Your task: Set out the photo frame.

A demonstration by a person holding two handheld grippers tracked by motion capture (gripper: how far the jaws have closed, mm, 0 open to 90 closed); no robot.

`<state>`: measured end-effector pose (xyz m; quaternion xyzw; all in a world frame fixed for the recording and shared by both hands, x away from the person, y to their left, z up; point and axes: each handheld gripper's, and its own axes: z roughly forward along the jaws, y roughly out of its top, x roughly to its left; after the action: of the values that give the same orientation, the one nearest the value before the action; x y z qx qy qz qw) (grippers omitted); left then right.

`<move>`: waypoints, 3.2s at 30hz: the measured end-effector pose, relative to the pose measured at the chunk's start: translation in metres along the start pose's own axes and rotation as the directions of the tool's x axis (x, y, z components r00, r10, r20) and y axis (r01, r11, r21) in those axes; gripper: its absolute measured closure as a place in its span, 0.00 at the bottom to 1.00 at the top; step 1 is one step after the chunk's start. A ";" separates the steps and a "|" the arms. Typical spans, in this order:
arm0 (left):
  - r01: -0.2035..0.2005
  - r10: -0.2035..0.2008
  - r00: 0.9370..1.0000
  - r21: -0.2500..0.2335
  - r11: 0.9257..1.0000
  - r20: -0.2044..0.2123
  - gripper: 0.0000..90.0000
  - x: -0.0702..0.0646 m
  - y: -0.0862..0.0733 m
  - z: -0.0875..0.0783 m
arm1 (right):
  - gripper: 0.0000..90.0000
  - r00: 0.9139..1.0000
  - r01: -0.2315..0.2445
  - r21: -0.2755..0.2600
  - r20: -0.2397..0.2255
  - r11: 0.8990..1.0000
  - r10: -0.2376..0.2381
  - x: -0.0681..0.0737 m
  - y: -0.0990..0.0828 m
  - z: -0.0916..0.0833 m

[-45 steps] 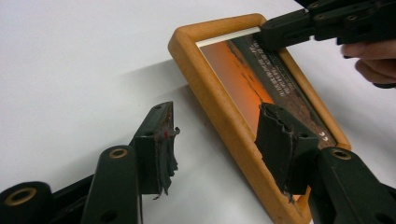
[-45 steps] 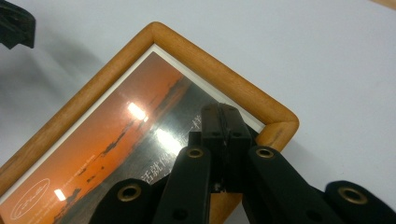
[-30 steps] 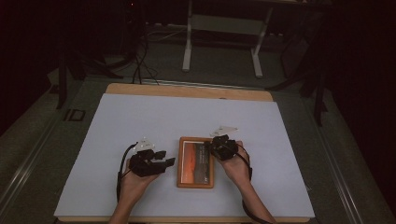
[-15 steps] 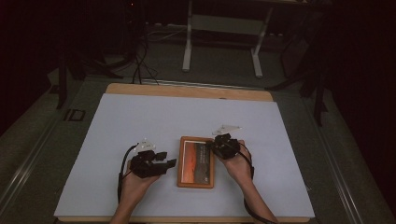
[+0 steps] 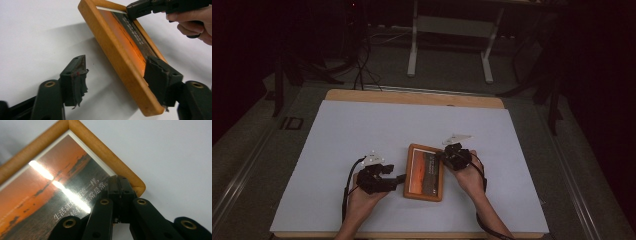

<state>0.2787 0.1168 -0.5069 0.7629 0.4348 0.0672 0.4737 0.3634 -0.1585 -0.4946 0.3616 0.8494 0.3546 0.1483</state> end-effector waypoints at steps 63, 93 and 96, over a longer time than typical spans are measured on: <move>0.010 -0.012 0.997 0.024 1.000 0.079 0.72 -0.083 0.024 0.050 | 0.79 1.000 -0.020 -0.143 0.016 0.990 0.022 -0.021 -0.011 -0.078; -0.226 0.224 0.969 0.000 0.974 0.103 0.66 -0.118 -0.010 0.088 | 1.00 0.998 -0.028 -0.223 0.042 0.975 0.038 -0.033 -0.031 -0.119; -0.260 0.260 0.962 -0.013 0.966 0.083 0.70 -0.118 -0.009 0.087 | 1.00 0.998 -0.031 -0.221 0.038 0.975 0.040 -0.034 -0.032 -0.119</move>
<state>0.2455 -0.0252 -0.5244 0.8150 0.3106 0.0972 0.4795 0.3101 -0.2572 -0.4340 0.3655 0.7951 0.4412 0.1990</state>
